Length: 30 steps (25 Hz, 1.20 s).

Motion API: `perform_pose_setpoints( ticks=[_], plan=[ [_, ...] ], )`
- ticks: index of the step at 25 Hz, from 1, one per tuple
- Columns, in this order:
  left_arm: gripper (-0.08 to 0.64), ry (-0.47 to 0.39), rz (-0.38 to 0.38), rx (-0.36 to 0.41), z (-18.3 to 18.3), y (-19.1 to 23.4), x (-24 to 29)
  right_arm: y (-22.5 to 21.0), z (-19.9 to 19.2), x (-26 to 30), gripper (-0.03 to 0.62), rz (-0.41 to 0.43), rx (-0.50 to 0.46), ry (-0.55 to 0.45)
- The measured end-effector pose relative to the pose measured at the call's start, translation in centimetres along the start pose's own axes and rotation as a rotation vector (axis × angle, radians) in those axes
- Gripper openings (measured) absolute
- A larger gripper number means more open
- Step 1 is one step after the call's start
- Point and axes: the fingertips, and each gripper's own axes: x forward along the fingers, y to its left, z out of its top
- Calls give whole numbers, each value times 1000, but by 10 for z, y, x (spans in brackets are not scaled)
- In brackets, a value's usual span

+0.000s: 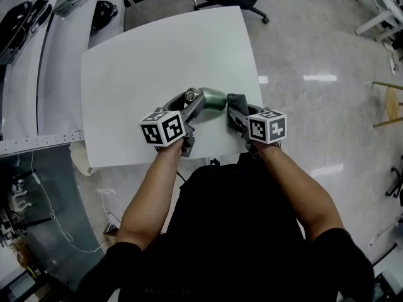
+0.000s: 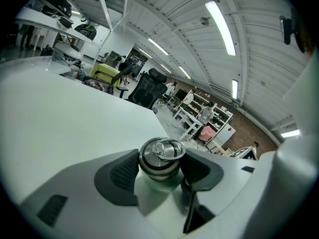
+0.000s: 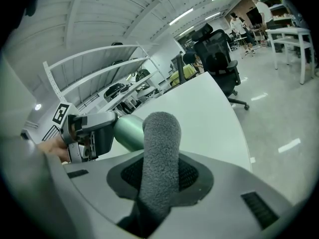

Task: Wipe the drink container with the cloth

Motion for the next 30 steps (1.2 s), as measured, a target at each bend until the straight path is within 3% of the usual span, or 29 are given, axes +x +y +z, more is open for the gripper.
perform_pose_setpoints(
  ticks=[8,21,30],
  plan=[
    [262,16,-6,77,-3,-5,-1,6,12,-18,107,-7,-11,-35],
    [262,84,-30,457,-17,-37,-7,44,40,-72,107,55,-43,-160],
    [261,128,-29,658,-30,-54,-7,71,59,-83,107,176,-99,-171]
  ],
)
